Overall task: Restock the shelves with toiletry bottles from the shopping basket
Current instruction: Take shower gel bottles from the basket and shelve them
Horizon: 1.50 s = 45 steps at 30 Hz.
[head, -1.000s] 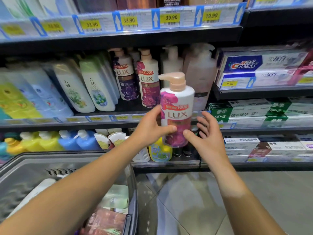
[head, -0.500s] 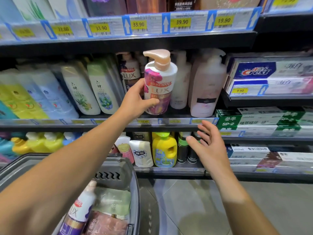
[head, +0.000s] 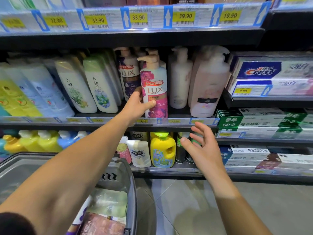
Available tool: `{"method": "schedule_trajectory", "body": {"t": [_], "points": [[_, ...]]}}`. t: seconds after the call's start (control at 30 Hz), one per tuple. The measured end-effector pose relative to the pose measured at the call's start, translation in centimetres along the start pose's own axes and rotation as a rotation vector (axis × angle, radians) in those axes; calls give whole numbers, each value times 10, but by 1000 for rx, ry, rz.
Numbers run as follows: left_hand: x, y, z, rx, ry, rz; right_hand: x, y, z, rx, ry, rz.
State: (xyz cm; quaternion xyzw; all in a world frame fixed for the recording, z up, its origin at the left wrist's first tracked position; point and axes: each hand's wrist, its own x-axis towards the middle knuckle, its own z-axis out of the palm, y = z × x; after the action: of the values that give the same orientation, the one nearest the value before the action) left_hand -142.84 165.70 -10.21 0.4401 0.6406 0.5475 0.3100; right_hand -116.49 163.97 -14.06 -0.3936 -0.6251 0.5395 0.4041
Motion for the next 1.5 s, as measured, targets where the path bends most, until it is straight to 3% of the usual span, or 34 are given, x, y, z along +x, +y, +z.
{"method": "schedule_trajectory", "body": {"t": [0.47,0.93,1.1,1.27,1.5], "points": [[-1,9,-8,15,-94,-61,-3,2,7,-42,-42,34],[-6,13,-9,62,-79,-95,-8,2,6,-82,-56,26],[-11,23,-15,186,-67,-69,-14,-3,13,-141,-93,16],[-50,29,-34,332,-2,-36,-29,-9,42,-326,-198,-68],[-170,-6,-96,565,52,-33,-65,-19,94,-611,-347,-247]]}}
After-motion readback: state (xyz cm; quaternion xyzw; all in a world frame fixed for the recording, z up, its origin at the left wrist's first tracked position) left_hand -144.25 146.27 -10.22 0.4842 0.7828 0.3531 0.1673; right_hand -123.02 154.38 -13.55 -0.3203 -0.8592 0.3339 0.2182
